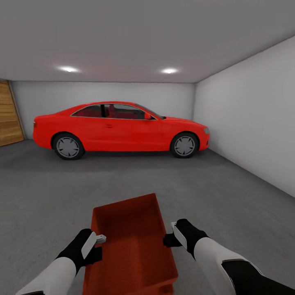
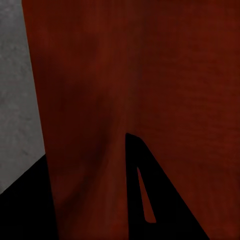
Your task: Move the two storage containers from the living room to the garage. In the garage, place one container on the floor and stack the other container on top of it (either order is fine).
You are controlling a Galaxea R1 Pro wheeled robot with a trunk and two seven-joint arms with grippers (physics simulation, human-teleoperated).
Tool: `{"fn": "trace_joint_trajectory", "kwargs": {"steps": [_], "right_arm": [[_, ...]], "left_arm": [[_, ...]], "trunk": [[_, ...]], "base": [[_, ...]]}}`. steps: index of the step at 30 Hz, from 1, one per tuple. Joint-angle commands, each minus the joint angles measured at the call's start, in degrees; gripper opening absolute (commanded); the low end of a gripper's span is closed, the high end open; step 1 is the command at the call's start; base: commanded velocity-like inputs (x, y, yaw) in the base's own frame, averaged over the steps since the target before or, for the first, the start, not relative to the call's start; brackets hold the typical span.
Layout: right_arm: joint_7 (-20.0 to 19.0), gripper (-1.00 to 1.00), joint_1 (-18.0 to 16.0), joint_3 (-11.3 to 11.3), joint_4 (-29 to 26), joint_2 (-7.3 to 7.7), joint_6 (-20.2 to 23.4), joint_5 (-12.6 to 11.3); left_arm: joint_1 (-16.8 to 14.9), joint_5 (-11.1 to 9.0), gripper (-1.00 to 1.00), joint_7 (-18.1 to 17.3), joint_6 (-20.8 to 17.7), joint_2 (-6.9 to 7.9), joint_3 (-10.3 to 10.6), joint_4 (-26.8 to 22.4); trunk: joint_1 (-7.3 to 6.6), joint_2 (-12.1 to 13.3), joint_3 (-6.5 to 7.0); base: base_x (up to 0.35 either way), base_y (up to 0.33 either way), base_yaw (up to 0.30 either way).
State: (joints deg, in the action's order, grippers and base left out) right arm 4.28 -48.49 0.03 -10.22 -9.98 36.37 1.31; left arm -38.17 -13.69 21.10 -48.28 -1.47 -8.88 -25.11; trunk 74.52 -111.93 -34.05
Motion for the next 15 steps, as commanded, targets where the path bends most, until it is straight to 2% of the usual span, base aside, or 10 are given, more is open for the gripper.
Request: {"fn": "trace_joint_trajectory", "kwargs": {"steps": [1, 15], "right_arm": [[0.2, -1.0, 0.0, 0.3, -0.1, -0.02, 0.3, 0.9], [0.2, -1.0, 0.1, 0.3, -0.1, -0.02, 0.3, 0.9]], "left_arm": [[-0.1, -3.3, -1.0, 0.4, 0.5, -0.06, -0.4, -0.1], [-0.1, -3.1, -1.0, 0.6, 0.6, -0.2, -0.4, -0.1]], "trunk": [[0.02, 0.0, -0.07], [0.02, 0.0, -0.07]], "base": [[0.219, 0.107, 0.002], [0.021, 0.01, 0.0]]}}
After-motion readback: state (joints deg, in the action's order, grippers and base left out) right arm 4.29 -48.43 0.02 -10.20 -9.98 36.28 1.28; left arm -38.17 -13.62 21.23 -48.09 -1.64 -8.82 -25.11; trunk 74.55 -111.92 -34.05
